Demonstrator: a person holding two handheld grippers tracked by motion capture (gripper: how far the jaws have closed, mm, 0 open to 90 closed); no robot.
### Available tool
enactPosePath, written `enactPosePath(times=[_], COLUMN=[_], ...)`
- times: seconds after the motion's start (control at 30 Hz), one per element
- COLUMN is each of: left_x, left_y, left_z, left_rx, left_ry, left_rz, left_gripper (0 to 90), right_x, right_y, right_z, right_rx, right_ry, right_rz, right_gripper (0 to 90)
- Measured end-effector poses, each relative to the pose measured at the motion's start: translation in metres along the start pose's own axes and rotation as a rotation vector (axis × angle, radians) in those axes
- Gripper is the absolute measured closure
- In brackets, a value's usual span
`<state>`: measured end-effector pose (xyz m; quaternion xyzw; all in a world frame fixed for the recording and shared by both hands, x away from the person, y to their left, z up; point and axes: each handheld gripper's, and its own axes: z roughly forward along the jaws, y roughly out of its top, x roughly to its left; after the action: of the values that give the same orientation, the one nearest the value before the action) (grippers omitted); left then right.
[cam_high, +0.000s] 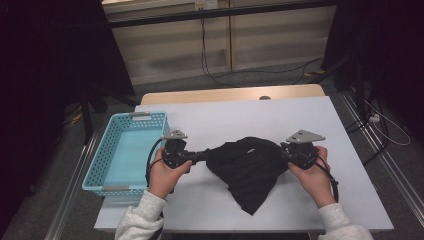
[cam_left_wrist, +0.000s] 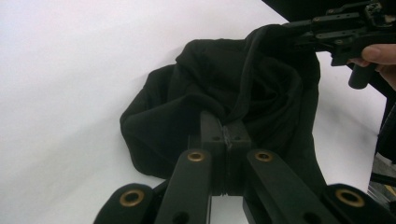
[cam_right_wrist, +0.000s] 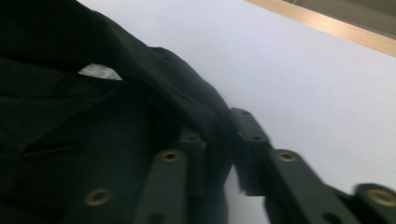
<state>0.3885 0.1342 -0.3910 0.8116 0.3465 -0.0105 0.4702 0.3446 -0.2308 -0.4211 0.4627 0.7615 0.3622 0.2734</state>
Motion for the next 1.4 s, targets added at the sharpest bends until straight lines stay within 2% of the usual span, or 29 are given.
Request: enactPosePath(times=[0.13, 0.23, 0.37, 0.53, 0.67, 0.77, 0.87, 1.0, 1.1, 1.17, 1.23, 1.27, 1.33, 1.4], left_x=[-0.003, -0.005, -0.006, -0.007, -0.005, -0.006, -0.008, -0.009, -0.008, -0.007, -0.008, -0.008, -0.009, -0.01], left_y=[-0.002, -0.004, -0.006, -0.008, -0.01, -0.01, -0.01, -0.008, -0.008, -0.008, -0.009, -0.009, -0.009, -0.009], left_z=[0.002, 0.004, 0.008, 0.013, 0.014, 0.015, 0.016, 0.016, 0.014, 0.014, 0.014, 0.015, 0.015, 0.016], left_rx=[0.014, 0.014, 0.028, 0.033, 0.039, 0.036, 0.041, 0.03, 0.025, 0.024, 0.032, 0.032, 0.033, 0.035], left_ry=[0.005, 0.01, 0.006, 0.017, 0.022, 0.024, 0.024, 0.027, 0.029, 0.03, 0.028, 0.029, 0.029, 0.023], left_rz=[0.005, 0.006, 0.006, 0.011, 0.004, 0.004, 0.009, 0.013, 0.01, 0.008, 0.011, 0.012, 0.016, 0.021], left_gripper=[90.0, 90.0, 90.0, 90.0, 90.0, 90.0, 90.0, 90.0, 90.0, 90.0, 90.0, 90.0, 90.0, 90.0], right_x=[0.007, 0.016, 0.029, 0.044, 0.056, 0.069, 0.087, 0.108, 0.118, 0.121, 0.122, 0.121, 0.119, 0.114], right_y=[-0.001, 0.0, 0.003, 0.003, 0.0, -0.004, -0.007, -0.008, -0.011, -0.014, -0.016, -0.018, -0.02, -0.02], right_z=[-0.011, -0.018, -0.025, -0.031, -0.031, -0.027, -0.019, -0.009, 0.0, 0.005, 0.01, 0.012, 0.013, 0.011], right_rx=[-0.02, -0.042, -0.065, -0.091, -0.104, -0.11, -0.074, -0.064, -0.035, -0.028, -0.018, -0.014, -0.014, -0.023], right_ry=[0.019, 0.043, 0.084, 0.123, 0.196, 0.247, 0.295, 0.357, 0.372, 0.34, 0.345, 0.334, 0.317, 0.329], right_rz=[0.005, -0.002, -0.018, -0.028, -0.024, -0.06, -0.113, -0.143, -0.174, -0.188, -0.185, -0.181, -0.188, -0.166], right_gripper=[49.2, 41.1, 36.6, 35.1, 38.4, 44.6, 48.4, 52.5, 55.3, 55.3, 57.8, 60.8, 77.2, 87.3])
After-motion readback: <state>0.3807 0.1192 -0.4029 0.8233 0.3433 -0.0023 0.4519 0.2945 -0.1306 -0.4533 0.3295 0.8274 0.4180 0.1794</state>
